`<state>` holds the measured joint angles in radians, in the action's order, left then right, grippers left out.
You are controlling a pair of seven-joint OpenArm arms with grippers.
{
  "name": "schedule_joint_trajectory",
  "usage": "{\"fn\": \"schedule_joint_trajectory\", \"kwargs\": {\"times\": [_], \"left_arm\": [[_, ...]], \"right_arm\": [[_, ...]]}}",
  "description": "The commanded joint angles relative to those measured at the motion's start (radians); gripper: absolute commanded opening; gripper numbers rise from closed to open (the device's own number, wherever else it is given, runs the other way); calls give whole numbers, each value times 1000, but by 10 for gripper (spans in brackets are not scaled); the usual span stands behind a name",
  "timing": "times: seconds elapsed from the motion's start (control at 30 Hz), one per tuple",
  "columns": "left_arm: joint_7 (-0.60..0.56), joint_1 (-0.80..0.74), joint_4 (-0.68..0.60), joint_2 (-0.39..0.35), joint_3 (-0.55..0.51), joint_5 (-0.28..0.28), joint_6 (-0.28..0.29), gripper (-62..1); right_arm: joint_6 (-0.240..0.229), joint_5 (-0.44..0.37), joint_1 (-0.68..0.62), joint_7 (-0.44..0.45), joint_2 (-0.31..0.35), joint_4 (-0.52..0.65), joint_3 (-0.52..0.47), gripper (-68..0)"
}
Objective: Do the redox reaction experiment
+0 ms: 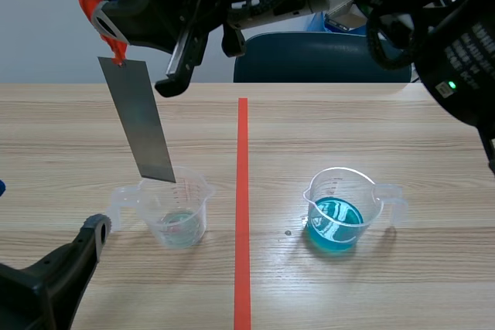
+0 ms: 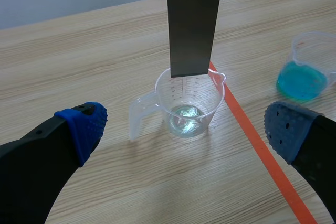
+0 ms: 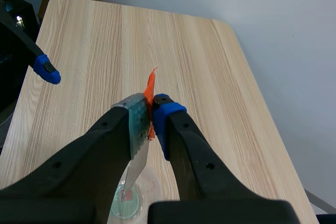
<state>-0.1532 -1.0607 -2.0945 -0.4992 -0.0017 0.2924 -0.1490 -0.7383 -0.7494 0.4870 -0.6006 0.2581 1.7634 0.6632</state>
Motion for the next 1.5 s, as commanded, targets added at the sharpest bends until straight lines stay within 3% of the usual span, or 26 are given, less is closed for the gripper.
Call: {"fn": "schedule_joint_trajectory", "kwargs": {"times": [0.0, 0.7, 0.9, 1.17, 1.47], "left_arm": [[-14, 0, -14, 3, 0, -1, 2, 14], [-14, 0, -14, 3, 0, -1, 2, 14], [-14, 0, -14, 3, 0, -1, 2, 14], [-14, 0, -14, 3, 0, -1, 2, 14], [-14, 0, -14, 3, 0, -1, 2, 14]], "right_arm": [[-7, -10, 23, 23, 2, 10, -7, -667], [-7, -10, 23, 25, 2, 6, -7, -667], [-7, -1, 23, 84, 2, -58, -7, -667], [-7, 85, 23, 175, -1, -142, 32, -667], [-7, 257, 23, 362, -1, -277, 89, -667]]}}
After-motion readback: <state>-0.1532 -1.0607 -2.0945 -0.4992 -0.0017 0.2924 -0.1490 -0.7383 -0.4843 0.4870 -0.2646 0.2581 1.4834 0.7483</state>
